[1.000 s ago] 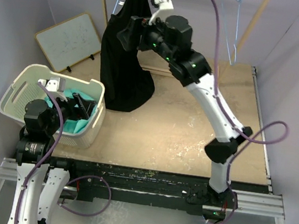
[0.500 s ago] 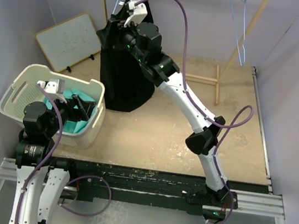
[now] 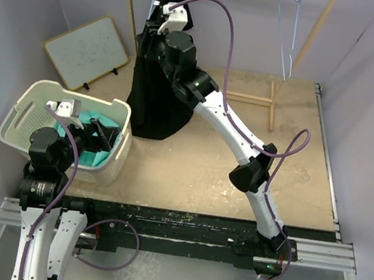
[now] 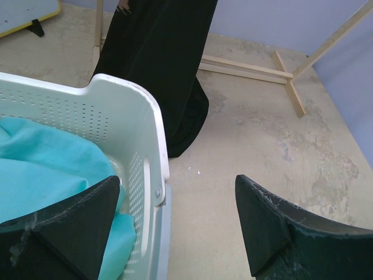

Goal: Remove the t-shirt from the hanger

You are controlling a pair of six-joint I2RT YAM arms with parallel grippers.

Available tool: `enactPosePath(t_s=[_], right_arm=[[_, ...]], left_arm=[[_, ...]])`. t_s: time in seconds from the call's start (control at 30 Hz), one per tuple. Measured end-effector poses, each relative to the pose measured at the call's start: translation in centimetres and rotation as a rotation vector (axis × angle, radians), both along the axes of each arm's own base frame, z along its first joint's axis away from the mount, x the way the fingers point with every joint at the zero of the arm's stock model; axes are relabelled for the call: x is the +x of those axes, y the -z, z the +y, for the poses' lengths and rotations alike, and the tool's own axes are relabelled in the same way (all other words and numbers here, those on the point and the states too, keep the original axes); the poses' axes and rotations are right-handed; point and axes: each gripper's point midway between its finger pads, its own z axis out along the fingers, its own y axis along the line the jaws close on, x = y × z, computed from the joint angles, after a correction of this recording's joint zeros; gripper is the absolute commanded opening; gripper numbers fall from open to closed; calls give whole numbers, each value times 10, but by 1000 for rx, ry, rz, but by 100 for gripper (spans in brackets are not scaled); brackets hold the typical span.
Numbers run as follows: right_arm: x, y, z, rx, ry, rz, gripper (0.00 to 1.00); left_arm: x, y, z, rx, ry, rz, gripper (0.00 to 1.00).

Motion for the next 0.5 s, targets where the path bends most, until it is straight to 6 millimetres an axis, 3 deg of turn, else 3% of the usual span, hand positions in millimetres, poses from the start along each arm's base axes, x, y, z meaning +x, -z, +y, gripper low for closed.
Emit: enactPosePath(t_s=[0.5], right_arm=[[14, 11, -58, -131, 267, 28, 41]], left_arm=[[0, 2, -1, -2, 7, 5, 82]])
